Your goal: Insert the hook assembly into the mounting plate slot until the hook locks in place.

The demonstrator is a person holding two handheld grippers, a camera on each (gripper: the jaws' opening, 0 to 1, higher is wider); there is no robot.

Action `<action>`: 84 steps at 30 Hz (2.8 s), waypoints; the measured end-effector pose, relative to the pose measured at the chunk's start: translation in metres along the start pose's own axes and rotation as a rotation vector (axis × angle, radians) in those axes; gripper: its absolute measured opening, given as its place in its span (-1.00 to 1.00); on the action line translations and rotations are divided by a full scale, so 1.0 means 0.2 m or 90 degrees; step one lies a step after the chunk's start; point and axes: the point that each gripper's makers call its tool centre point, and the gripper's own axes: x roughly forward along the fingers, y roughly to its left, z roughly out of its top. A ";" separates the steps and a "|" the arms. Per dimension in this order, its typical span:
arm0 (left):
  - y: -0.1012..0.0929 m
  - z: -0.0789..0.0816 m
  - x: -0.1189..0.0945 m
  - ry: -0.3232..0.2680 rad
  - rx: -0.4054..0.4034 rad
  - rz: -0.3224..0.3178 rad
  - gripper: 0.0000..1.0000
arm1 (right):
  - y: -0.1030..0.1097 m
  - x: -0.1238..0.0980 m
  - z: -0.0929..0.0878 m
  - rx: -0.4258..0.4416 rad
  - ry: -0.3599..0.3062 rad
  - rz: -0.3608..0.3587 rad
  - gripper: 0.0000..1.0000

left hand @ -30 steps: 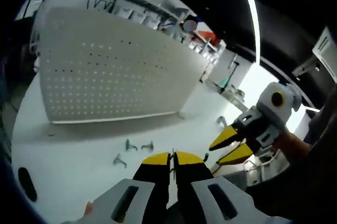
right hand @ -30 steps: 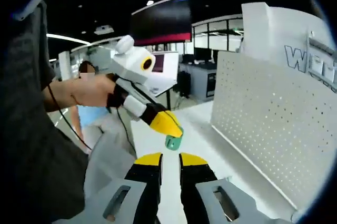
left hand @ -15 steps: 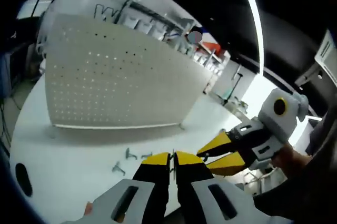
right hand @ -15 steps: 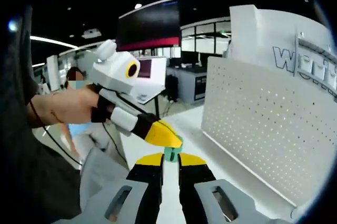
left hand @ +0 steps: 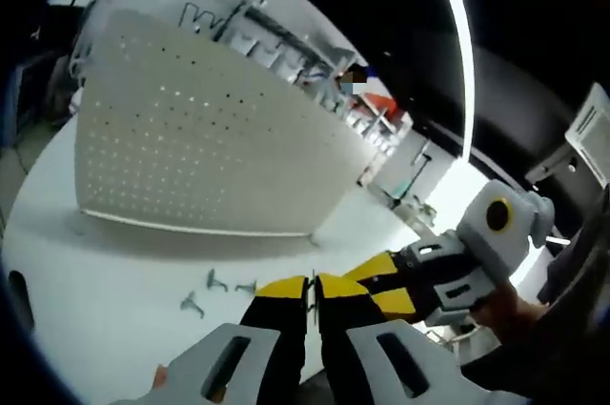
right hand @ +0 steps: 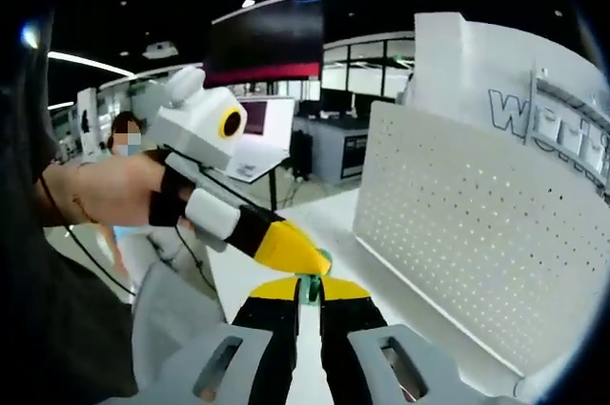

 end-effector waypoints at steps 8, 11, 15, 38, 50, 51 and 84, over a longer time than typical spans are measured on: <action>-0.02 0.00 0.01 -0.004 -0.006 -0.006 -0.95 | -0.02 -0.01 0.00 -0.018 0.001 -0.015 -0.96; -0.02 0.01 0.01 -0.007 -0.002 -0.004 -0.95 | -0.02 -0.01 0.00 -0.015 -0.002 -0.020 -0.97; -0.02 0.00 0.01 -0.007 -0.008 -0.009 -0.94 | -0.01 -0.02 0.00 -0.036 -0.001 -0.024 -0.98; -0.06 0.01 0.00 -0.017 0.102 -0.021 -0.13 | -0.07 -0.05 -0.07 0.001 0.011 -0.030 -0.99; -0.17 -0.01 0.01 -0.011 0.131 -0.058 0.50 | -0.13 -0.07 -0.09 0.009 0.014 -0.051 -0.99; -0.18 -0.01 0.02 -0.008 0.132 -0.061 0.58 | -0.13 -0.07 -0.09 0.010 0.013 -0.051 -0.99; -0.19 -0.03 0.03 -0.058 0.260 0.029 1.00 | -0.53 -0.18 -0.02 0.191 -0.146 -0.173 -1.00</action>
